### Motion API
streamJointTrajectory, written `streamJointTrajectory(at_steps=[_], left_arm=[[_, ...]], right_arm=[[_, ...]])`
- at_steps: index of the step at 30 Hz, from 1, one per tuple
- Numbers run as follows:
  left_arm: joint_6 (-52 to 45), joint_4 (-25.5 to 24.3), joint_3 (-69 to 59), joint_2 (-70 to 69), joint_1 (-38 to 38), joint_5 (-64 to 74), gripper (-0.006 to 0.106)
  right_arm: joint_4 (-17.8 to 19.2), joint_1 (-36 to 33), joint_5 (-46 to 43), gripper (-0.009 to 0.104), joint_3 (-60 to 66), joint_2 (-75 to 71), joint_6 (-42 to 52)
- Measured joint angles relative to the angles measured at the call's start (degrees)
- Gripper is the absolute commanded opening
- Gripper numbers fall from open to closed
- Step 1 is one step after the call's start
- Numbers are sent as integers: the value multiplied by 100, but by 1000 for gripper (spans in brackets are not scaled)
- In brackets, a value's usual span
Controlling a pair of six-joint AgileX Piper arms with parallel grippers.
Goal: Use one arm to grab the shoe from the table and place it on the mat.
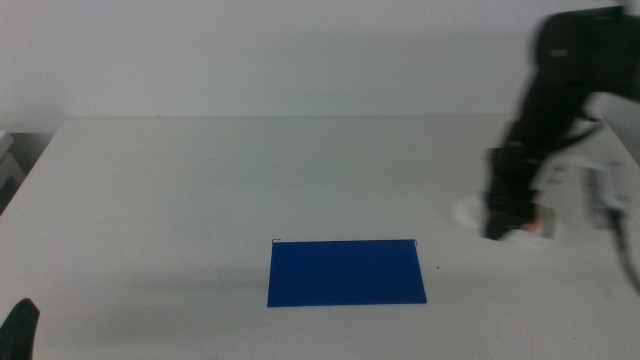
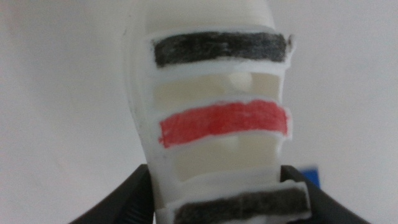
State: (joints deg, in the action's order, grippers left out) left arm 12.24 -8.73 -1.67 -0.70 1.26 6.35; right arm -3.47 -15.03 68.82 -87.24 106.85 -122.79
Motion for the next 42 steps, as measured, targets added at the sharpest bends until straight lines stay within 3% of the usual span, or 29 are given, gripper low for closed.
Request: streamJointTrajectory(at_steps=[11, 16, 19, 26, 31, 36, 42], left_arm=[[0, 0, 0, 0, 0, 0, 92], [0, 0, 0, 0, 0, 0, 92], [0, 0, 0, 0, 0, 0, 92], [0, 0, 0, 0, 0, 0, 92], [0, 0, 0, 0, 0, 0, 92], [0, 0, 0, 0, 0, 0, 92], [0, 0, 0, 0, 0, 0, 92]], right_arm=[[-212, -1480, 5, -4, -1742, 1680, -4], [-210, -1718, 4, -4, -1911, 1934, 53], [-138, -1738, 29, -4, -1917, 1935, 687], [-155, -1755, 39, -4, -1941, 1935, 4088], [-323, -1774, 51, -4, -1941, 1935, 7053], [-270, -1779, 70, -4, -1941, 1935, 10635], [-203, -1779, 101, -4, -1941, 1935, 13659]])
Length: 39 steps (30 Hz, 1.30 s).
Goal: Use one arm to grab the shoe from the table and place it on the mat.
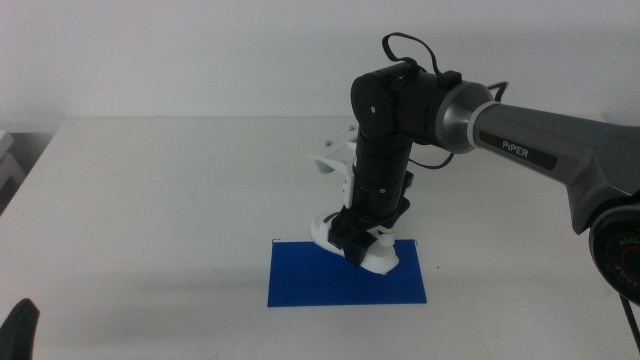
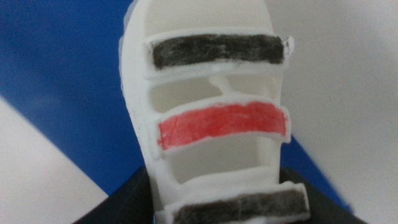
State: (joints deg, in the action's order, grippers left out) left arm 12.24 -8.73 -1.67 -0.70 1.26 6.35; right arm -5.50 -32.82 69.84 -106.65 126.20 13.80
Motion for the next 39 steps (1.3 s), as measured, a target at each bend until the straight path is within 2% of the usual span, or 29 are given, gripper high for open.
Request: streamJointTrajectory(at_steps=[8, 13, 19, 24, 28, 33, 39], left_arm=[[0, 0, 0, 0, 0, 0, 92], [0, 0, 0, 0, 0, 0, 92], [0, 0, 0, 0, 0, 0, 92], [0, 0, 0, 0, 0, 0, 92], [0, 0, 0, 0, 0, 0, 92], [0, 0, 0, 0, 0, 0, 92], [0, 0, 0, 0, 0, 0, 92]], right_arm=[[253, 0, 5, -4, 0, 0, 2580], [257, 0, 5, -4, 0, 0, 3214], [295, -13, 5, -4, 0, 0, 3289], [790, -270, 5, -4, 0, 0, 3122], [1048, -539, 5, -4, 0, 0, 2877], [1094, -817, 5, -4, 0, -11, 2327], [1128, -837, 11, -4, 238, -307, 1898]])
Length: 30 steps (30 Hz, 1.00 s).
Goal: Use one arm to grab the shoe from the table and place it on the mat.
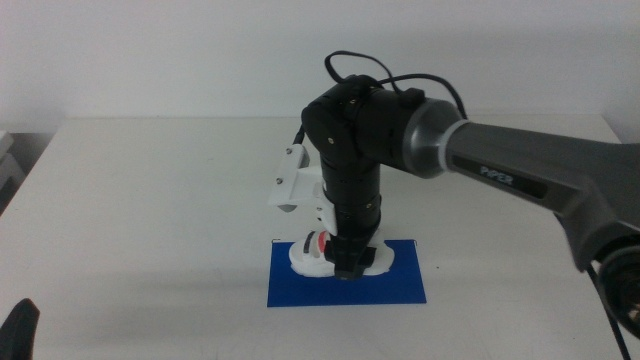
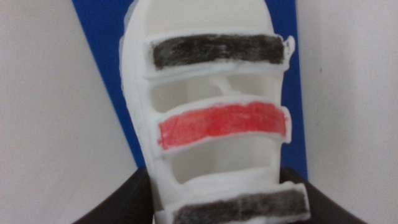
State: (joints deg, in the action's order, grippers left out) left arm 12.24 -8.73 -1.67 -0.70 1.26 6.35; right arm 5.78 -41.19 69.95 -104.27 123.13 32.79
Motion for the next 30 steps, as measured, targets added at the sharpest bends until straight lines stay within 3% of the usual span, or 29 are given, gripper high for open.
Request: streamJointTrajectory(at_steps=[12, 19, 21, 25, 30], left_arm=[[0, 0, 0, 0, 0, 0, 92], [0, 0, 0, 0, 0, 0, 92], [0, 0, 0, 0, 0, 0, 92], [0, 0, 0, 0, 0, 0, 92], [0, 0, 0, 0, 0, 0, 92]], right_arm=[[-37, 97, -462, -3, 417, -86, -52], [-82, 97, -565, 7, 417, 39, -51], [-93, 97, -573, 13, 417, 67, -51], [-99, 97, -568, 57, 417, 67, -92], [-87, 104, -573, 78, 417, 67, -116]])
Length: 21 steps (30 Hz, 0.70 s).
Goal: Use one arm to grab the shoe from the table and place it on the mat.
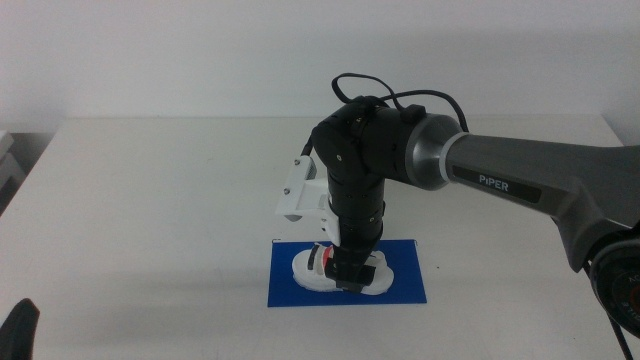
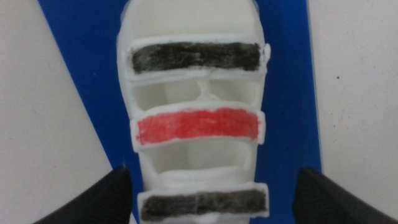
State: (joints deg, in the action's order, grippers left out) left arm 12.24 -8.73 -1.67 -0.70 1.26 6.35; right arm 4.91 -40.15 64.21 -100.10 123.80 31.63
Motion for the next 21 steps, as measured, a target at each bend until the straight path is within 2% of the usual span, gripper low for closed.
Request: streamJointTrajectory(at_steps=[3, 9, 17, 21], left_arm=[[0, 0, 0, 0, 0, 0, 92], [0, 0, 0, 0, 0, 0, 92], [0, 0, 0, 0, 0, 0, 92], [0, 0, 0, 0, 0, 0, 92]], right_arm=[[7, 0, -8, 85, 0, 0, -132], [-340, 148, -358, 85, 364, -819, -663], [-352, 1063, -2784, 85, 3317, -4020, -2225], [-317, 1703, -3574, 85, 4512, -5358, -2991]])
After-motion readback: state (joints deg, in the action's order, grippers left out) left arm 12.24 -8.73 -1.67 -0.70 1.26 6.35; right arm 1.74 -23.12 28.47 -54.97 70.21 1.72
